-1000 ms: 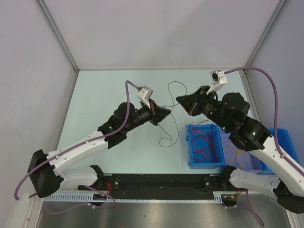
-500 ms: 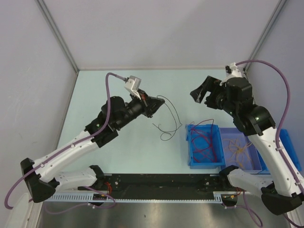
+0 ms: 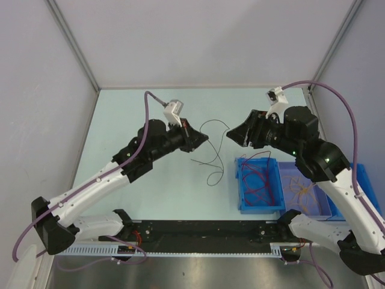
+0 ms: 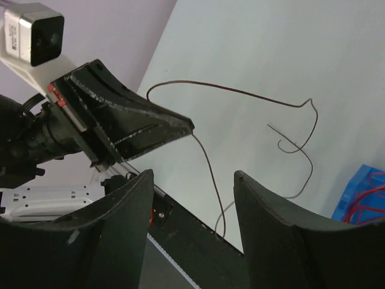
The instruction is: Untangle the cables
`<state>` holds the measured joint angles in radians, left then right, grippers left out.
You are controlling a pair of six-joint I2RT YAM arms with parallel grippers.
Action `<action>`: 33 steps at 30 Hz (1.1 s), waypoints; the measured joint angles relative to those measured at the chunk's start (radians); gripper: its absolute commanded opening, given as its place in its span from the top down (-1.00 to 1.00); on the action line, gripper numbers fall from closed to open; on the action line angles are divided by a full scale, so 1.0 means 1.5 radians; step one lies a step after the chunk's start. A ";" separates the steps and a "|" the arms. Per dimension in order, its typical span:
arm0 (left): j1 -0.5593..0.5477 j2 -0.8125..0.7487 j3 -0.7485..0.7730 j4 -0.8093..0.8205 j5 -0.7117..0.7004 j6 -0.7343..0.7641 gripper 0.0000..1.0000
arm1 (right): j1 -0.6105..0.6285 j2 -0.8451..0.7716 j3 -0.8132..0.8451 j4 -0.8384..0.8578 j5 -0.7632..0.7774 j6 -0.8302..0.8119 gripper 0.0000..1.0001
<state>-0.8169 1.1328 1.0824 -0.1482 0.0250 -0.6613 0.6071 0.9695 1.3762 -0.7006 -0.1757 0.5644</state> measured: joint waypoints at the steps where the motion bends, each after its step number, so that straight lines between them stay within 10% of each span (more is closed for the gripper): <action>1: -0.001 -0.011 -0.024 0.022 0.025 0.004 0.99 | 0.007 0.008 -0.002 0.004 -0.005 0.000 -0.12; 26: -0.001 -0.071 -0.046 0.157 0.105 0.044 1.00 | 0.119 0.042 -0.065 0.029 -0.016 0.018 0.26; 33: -0.001 -0.071 -0.046 0.157 0.098 0.042 0.99 | 0.133 0.063 -0.076 0.043 -0.010 0.025 0.68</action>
<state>-0.8181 1.0256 1.0130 0.0875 0.1719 -0.5976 0.8062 1.0634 1.2617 -0.6357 -0.1905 0.6018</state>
